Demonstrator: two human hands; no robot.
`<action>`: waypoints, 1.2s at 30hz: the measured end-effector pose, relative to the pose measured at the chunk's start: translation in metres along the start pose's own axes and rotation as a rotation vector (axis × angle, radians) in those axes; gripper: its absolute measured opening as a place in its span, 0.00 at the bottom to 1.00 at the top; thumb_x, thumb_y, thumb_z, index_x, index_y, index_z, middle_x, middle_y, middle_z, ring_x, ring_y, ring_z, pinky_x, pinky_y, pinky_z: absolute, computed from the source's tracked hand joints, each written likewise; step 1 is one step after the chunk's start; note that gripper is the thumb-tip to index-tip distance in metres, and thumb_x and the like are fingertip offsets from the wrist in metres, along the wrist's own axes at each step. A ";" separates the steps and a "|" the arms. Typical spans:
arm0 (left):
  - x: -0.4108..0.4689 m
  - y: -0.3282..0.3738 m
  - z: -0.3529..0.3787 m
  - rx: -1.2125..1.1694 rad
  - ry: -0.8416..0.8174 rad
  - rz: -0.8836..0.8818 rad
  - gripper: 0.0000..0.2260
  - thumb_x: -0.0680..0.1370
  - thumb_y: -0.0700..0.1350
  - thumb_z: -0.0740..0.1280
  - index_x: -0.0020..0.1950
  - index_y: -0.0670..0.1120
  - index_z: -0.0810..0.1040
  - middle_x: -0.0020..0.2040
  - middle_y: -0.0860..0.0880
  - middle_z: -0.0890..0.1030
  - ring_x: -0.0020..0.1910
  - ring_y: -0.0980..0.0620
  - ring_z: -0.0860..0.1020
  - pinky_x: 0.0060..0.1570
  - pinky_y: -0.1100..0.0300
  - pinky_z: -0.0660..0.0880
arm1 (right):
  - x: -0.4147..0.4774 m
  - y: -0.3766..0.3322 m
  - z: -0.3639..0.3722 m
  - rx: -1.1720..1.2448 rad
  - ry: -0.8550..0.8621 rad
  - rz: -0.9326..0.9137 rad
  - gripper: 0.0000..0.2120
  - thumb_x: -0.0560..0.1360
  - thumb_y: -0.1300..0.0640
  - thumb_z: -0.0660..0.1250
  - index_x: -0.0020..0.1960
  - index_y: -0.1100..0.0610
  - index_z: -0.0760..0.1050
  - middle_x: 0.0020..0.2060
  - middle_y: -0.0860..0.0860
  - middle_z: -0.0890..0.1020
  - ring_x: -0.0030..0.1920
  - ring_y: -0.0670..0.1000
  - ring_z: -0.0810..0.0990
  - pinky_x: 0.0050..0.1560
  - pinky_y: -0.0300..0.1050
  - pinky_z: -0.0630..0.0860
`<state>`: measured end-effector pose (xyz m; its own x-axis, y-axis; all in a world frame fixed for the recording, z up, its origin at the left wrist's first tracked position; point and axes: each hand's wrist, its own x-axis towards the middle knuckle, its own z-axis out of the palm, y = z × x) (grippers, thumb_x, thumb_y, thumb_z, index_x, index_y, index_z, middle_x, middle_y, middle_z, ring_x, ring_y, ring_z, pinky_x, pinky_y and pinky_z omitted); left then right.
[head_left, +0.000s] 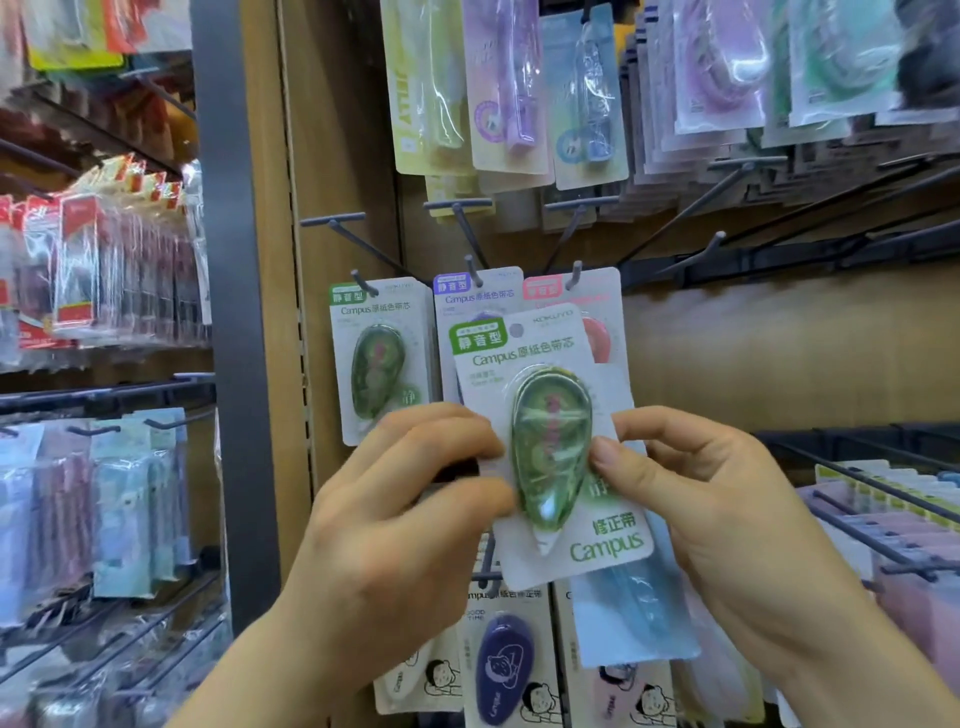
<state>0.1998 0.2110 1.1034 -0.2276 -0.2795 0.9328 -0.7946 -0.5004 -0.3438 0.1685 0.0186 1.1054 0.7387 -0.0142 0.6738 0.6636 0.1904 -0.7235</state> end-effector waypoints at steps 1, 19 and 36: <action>-0.002 0.000 -0.001 -0.007 -0.012 -0.030 0.10 0.76 0.32 0.65 0.38 0.40 0.83 0.49 0.44 0.80 0.49 0.47 0.79 0.47 0.56 0.76 | 0.000 0.001 0.002 -0.016 0.026 -0.017 0.09 0.61 0.55 0.73 0.40 0.57 0.84 0.38 0.58 0.86 0.36 0.54 0.85 0.34 0.40 0.80; 0.028 -0.032 -0.043 0.250 -0.093 -0.541 0.28 0.74 0.58 0.68 0.73 0.58 0.65 0.51 0.55 0.75 0.44 0.52 0.77 0.44 0.48 0.79 | 0.018 0.019 0.064 -0.433 0.091 -0.370 0.08 0.75 0.54 0.69 0.45 0.40 0.84 0.44 0.41 0.78 0.52 0.39 0.78 0.48 0.24 0.70; 0.055 -0.076 -0.020 0.751 -0.589 -0.478 0.28 0.80 0.57 0.60 0.76 0.52 0.54 0.62 0.48 0.71 0.51 0.46 0.78 0.43 0.56 0.75 | 0.017 0.017 0.048 -0.280 0.053 -0.228 0.25 0.72 0.57 0.72 0.58 0.30 0.72 0.50 0.42 0.84 0.46 0.47 0.85 0.45 0.47 0.83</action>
<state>0.2364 0.2503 1.1833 0.4832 -0.1720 0.8584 -0.1333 -0.9835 -0.1221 0.1869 0.0692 1.1117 0.5684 -0.0777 0.8191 0.8130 -0.0996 -0.5737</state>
